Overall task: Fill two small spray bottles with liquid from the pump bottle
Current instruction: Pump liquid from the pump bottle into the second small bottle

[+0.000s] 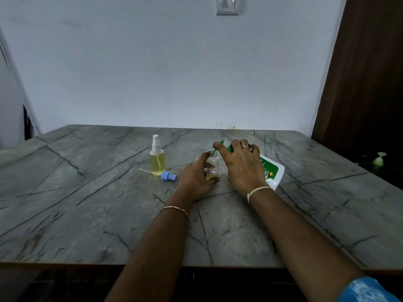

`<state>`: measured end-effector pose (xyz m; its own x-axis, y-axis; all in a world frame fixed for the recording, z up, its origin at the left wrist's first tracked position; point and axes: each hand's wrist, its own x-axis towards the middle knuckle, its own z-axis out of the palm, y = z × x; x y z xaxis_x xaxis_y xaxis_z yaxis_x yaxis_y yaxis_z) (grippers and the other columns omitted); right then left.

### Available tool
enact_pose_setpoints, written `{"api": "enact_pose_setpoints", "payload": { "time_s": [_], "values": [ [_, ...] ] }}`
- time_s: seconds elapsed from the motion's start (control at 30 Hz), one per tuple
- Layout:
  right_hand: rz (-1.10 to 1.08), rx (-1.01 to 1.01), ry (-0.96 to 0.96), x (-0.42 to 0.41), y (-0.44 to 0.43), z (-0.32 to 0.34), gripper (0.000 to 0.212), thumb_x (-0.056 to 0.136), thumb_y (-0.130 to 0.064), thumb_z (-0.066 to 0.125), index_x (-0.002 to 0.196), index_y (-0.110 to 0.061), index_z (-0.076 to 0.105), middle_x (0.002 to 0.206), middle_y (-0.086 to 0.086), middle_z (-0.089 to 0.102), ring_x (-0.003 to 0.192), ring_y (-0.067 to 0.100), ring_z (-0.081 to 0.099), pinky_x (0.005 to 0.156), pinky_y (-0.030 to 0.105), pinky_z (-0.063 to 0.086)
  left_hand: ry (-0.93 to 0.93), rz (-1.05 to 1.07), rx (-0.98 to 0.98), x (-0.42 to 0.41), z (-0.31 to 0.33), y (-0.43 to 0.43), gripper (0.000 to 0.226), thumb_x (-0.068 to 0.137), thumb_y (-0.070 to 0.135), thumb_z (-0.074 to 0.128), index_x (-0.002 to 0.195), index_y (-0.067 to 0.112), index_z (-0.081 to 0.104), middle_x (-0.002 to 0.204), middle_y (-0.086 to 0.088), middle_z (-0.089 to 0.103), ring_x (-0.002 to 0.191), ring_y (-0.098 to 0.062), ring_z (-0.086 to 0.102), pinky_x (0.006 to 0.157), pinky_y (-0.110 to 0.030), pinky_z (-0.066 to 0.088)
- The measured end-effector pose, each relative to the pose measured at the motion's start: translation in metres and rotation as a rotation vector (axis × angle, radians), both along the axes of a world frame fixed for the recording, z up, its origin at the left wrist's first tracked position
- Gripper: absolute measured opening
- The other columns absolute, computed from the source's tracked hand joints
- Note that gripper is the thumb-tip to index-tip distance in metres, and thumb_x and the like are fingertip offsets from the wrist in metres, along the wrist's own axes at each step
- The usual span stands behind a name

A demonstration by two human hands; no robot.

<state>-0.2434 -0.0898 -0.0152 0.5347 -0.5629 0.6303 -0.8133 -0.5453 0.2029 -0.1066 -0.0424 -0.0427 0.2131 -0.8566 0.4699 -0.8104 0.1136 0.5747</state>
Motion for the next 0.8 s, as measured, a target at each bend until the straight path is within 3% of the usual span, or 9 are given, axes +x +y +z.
{"api": "enact_pose_setpoints", "payload": {
  "time_s": [0.17,0.4,0.6,0.8],
  "values": [
    [0.009,-0.025,0.015,-0.0031,-0.0007,-0.0031,0.081,0.078,-0.011,0.064,0.14,-0.034,0.018,0.116,0.013,0.051,0.113,0.033,0.046,0.094,0.048,0.037,0.031,0.006,0.01,-0.0005,-0.0003,-0.0018,0.086,0.072,0.033,0.08,0.142,0.027,0.031,0.118,-0.002,0.064,0.1,-0.02,0.063,0.09,-0.038,0.052],
    [0.0,-0.013,0.015,-0.0049,-0.0019,-0.003,0.082,0.079,-0.012,0.064,0.142,-0.035,0.017,0.118,0.013,0.051,0.114,0.033,0.046,0.095,0.049,0.037,0.018,0.004,-0.003,-0.0012,-0.0003,-0.001,0.071,0.074,0.031,0.079,0.132,0.025,0.039,0.113,0.0,0.066,0.098,-0.02,0.065,0.086,-0.035,0.052],
    [0.015,0.016,-0.003,0.0001,-0.0008,0.0006,0.073,0.081,-0.017,0.063,0.139,-0.033,0.022,0.122,0.011,0.049,0.117,0.031,0.044,0.098,0.048,0.035,0.018,0.011,0.013,0.0003,-0.0003,-0.001,0.068,0.075,0.034,0.078,0.131,0.025,0.041,0.114,0.002,0.066,0.098,-0.018,0.064,0.087,-0.035,0.052],
    [0.016,-0.016,0.019,-0.0047,-0.0009,-0.0022,0.079,0.081,-0.011,0.061,0.142,-0.035,0.017,0.119,0.013,0.05,0.115,0.033,0.046,0.096,0.049,0.036,0.042,0.004,0.005,-0.0002,-0.0001,-0.0017,0.066,0.074,0.031,0.079,0.129,0.025,0.043,0.111,0.0,0.066,0.097,-0.019,0.065,0.087,-0.036,0.053]
  ]
}}
